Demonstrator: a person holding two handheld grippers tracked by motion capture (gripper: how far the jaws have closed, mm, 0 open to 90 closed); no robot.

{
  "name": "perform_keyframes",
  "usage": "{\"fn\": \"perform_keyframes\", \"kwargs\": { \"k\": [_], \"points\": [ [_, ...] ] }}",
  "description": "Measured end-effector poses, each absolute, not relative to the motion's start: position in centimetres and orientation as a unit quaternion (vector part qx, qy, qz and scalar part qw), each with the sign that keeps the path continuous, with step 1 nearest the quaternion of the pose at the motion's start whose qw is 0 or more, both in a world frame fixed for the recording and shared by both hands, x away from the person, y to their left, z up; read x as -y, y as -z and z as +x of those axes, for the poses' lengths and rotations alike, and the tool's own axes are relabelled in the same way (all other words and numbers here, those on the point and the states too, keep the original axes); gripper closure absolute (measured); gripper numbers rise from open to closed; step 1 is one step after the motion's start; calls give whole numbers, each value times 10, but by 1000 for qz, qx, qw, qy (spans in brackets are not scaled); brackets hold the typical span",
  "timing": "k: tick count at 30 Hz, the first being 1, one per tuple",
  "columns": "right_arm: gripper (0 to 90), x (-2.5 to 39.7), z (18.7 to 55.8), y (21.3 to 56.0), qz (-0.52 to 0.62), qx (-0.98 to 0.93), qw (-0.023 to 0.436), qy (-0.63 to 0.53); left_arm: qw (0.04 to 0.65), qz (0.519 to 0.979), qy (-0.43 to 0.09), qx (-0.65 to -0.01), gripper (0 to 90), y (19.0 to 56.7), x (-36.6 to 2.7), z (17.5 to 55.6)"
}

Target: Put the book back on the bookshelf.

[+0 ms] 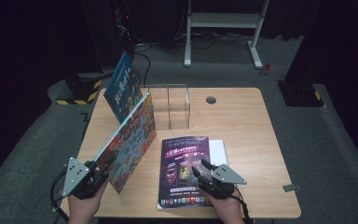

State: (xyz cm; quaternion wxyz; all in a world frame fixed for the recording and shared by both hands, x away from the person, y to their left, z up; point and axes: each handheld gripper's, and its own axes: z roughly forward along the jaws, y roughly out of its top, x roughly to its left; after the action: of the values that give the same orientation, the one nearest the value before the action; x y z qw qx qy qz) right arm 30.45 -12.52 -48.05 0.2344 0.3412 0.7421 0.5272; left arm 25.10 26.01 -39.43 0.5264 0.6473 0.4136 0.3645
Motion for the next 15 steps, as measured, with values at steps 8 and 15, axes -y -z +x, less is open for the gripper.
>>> {"fn": "perform_keyframes", "kwargs": {
  "k": [8,15],
  "points": [
    [531,126,305,481,342,-742,233,-527,527,644,-373,-410,793,394,-258,253],
    [532,126,305,481,340,-743,233,-527,537,641,-369,-406,801,395,-257,253]
  ]
}}
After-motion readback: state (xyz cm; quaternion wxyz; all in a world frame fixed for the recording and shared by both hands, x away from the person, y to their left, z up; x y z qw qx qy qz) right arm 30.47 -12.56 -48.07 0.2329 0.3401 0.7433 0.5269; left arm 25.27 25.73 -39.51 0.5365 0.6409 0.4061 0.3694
